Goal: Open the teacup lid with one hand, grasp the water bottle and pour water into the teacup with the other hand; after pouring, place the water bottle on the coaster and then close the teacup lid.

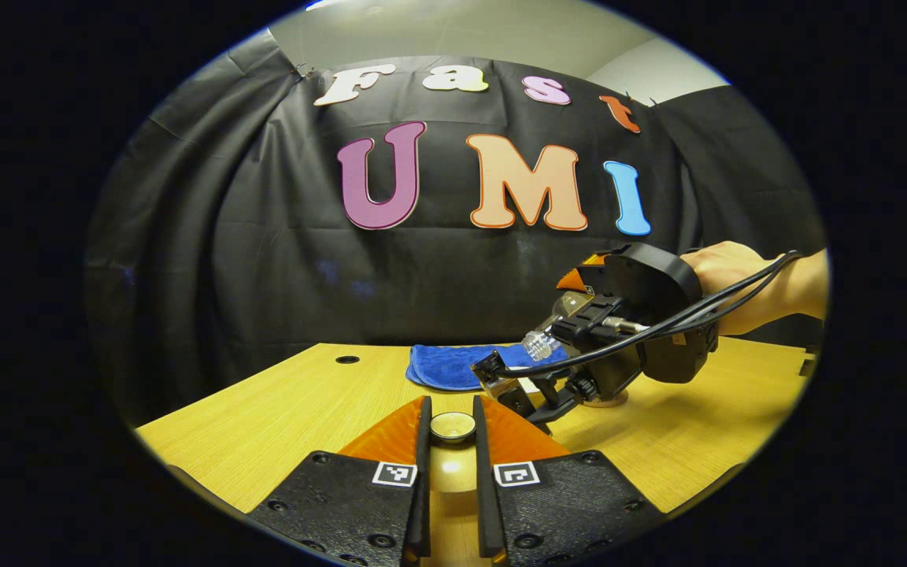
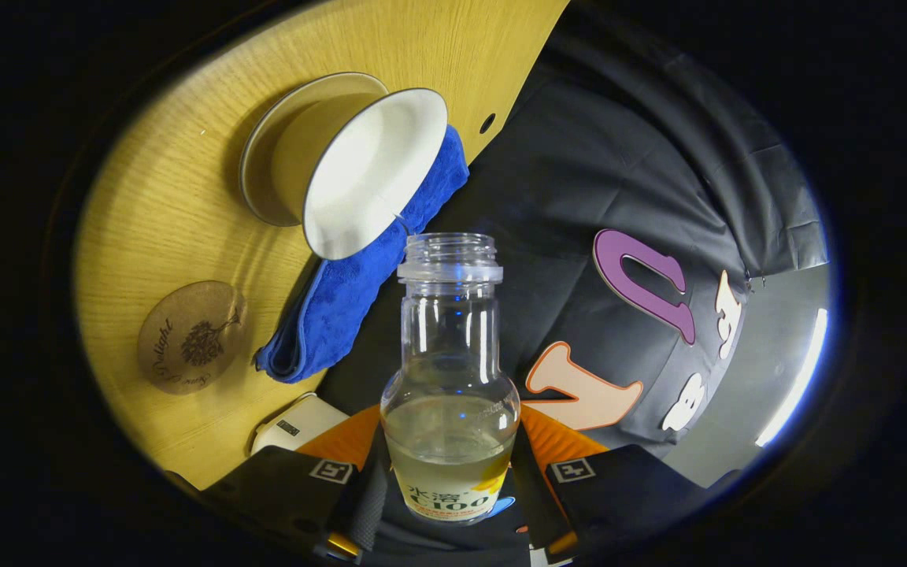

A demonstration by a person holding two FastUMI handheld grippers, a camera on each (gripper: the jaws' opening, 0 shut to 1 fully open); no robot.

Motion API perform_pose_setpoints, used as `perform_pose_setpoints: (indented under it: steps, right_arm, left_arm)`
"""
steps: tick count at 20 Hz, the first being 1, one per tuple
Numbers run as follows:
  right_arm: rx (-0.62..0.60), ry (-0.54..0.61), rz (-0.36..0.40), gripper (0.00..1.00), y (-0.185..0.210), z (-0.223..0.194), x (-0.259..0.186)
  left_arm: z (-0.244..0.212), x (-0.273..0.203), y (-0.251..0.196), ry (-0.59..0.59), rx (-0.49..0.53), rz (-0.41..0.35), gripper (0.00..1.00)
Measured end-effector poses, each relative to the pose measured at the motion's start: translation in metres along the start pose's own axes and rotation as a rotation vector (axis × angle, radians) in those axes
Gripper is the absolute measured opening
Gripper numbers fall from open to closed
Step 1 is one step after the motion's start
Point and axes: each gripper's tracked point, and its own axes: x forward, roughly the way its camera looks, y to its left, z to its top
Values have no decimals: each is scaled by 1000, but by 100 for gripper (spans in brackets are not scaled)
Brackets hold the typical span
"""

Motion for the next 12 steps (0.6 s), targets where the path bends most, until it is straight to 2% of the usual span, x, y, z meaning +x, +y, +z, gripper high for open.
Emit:
perform_pose_setpoints:
  steps: [4,6,9,12]
  right_arm:
    - [73,11,38,76,11,-2,1]
    - [163,13,62,77,16,-2,0]
    - [437,17,114,73,18,-6,-1]
    - [767,33,167,79,21,-10,6]
  left_arm:
    - [1,0,0,-3,2,1,21]
    - [0,0,0,-3,2,2,21]
    - [1,0,1,-3,2,8,21]
    - [1,0,1,-1,1,8,21]
